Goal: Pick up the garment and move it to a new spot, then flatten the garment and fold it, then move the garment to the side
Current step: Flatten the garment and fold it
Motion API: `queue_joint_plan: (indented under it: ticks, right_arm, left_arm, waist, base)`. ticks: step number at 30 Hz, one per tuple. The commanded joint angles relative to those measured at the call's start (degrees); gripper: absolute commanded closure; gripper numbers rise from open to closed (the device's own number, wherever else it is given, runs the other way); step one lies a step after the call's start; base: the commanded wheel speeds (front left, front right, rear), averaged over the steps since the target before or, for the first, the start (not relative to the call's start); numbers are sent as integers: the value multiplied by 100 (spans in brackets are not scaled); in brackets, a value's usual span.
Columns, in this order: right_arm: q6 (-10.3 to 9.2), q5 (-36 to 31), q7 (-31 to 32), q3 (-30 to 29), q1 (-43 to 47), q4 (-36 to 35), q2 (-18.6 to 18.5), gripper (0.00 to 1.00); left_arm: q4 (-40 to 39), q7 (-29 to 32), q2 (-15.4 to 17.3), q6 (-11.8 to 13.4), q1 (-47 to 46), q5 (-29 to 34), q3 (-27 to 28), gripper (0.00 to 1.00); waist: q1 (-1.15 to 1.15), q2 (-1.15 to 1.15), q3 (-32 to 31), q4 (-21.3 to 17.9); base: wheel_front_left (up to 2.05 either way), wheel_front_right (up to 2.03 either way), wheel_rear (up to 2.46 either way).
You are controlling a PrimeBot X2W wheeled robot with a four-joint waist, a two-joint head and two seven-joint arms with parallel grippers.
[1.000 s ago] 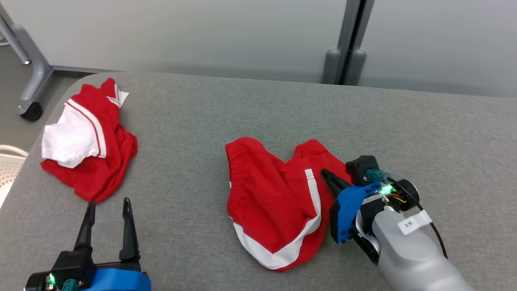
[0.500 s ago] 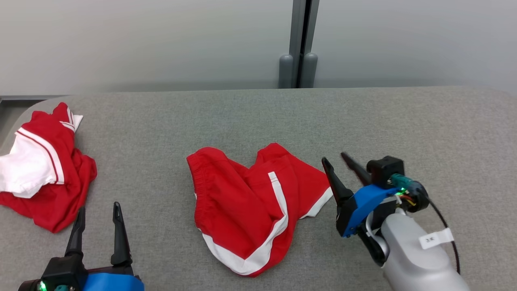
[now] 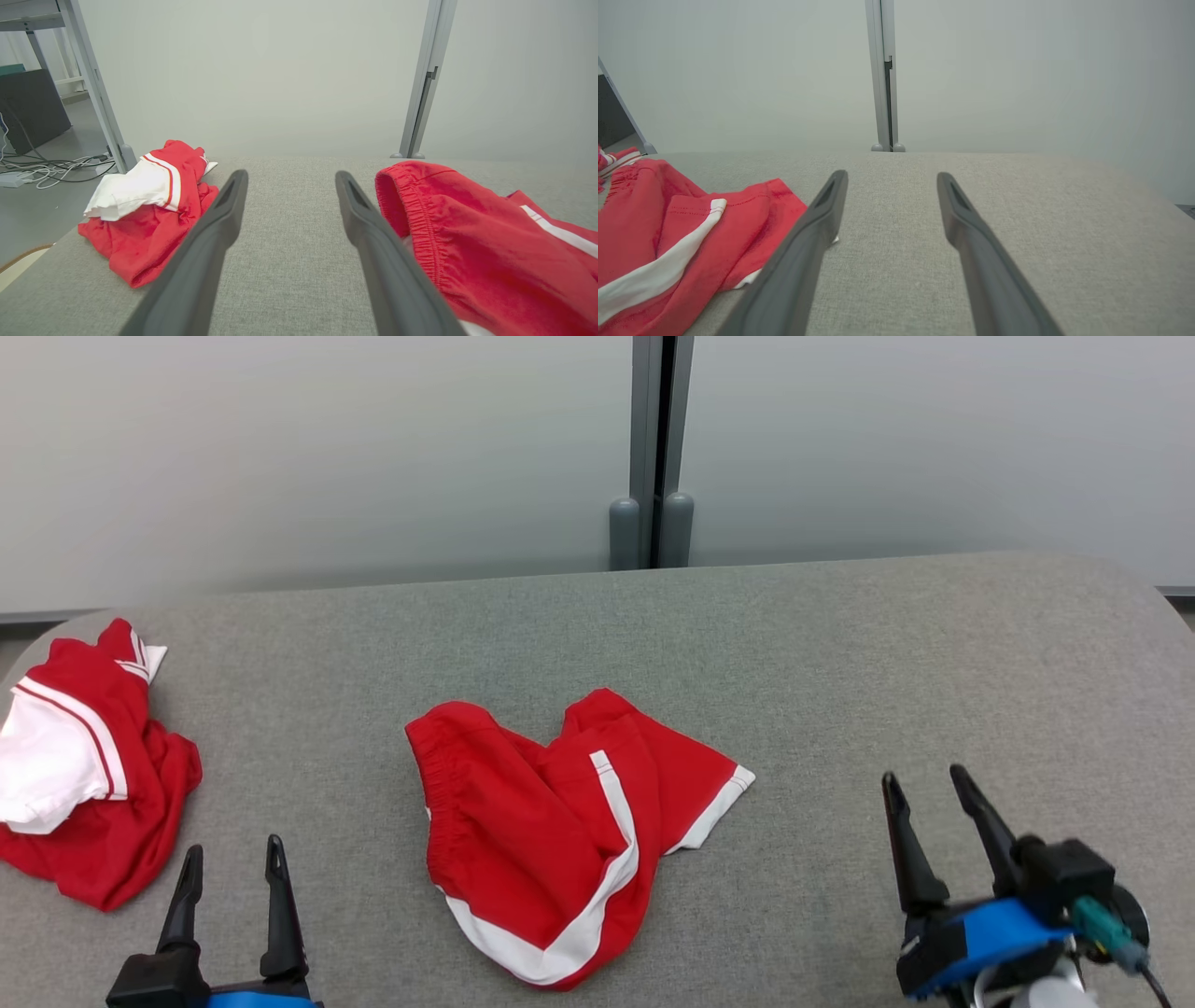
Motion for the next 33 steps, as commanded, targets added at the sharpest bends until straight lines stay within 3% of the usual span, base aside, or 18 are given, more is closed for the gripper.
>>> queue_joint_plan:
  ticks: [1, 9, 25, 33]
  right_arm:
    - [3, -57, -20, -25, 303, -244, 33, 0]
    - [3, -90, -21, 26, 898, -589, 134, 0]
    - [3, -24, -21, 191, 874, -652, 144, 0]
    - [3, -38, -21, 920, 178, -215, 144, 0]
  left_arm:
    - [23, -15, -3, -4, 38, 48, 40, 0]
    - [24, -15, -2, -9, 99, 126, 48, 0]
    - [72, -15, -3, -22, 118, 189, 92, 0]
    - [63, -15, -3, -1, -8, 159, 12, 0]
  waist:
    - [0, 0, -45, -23]
    - [0, 0, -100, -66]
    - [0, 0, -175, 8]
    - [0, 0, -83, 172]
  base:
    - [0, 0, 0]
    - [0, 0, 0]
    - [0, 0, 0]
    - [0, 0, 0]
